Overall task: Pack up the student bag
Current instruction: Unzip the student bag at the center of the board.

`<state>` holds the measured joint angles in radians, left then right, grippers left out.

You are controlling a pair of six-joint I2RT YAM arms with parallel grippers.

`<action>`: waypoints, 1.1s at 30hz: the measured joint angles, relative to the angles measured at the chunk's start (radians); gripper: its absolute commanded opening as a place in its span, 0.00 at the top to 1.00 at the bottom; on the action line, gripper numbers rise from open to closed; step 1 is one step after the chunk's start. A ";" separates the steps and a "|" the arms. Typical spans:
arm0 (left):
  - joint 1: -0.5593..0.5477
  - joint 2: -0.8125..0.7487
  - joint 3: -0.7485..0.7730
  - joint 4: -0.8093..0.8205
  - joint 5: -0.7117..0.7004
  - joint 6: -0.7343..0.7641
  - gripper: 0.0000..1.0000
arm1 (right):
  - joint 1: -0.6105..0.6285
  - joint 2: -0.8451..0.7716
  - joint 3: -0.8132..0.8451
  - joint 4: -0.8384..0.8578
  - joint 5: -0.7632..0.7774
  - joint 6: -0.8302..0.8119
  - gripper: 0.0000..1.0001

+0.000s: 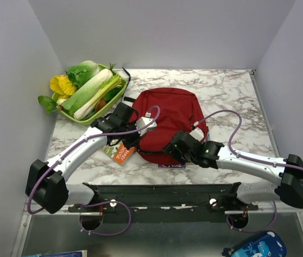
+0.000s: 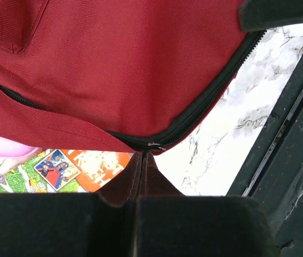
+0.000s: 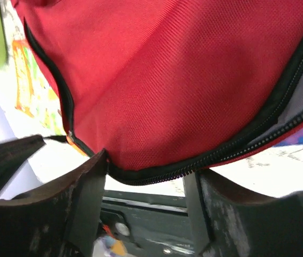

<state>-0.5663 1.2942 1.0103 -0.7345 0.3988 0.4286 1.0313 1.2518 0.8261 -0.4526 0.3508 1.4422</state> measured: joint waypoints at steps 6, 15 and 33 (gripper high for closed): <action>-0.005 0.000 -0.006 0.000 0.010 0.012 1.00 | 0.000 0.018 -0.012 0.009 0.017 0.011 0.99; -0.007 0.000 -0.020 0.037 -0.033 0.007 1.00 | -0.012 -0.193 -0.132 -0.036 0.090 0.013 0.99; 0.029 0.109 0.047 0.198 -0.241 -0.134 0.37 | -0.013 -0.221 -0.194 -0.008 0.094 -0.044 0.87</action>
<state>-0.5369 1.4029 1.0569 -0.5365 0.1577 0.2947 1.0187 1.0306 0.6323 -0.4610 0.4446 1.3983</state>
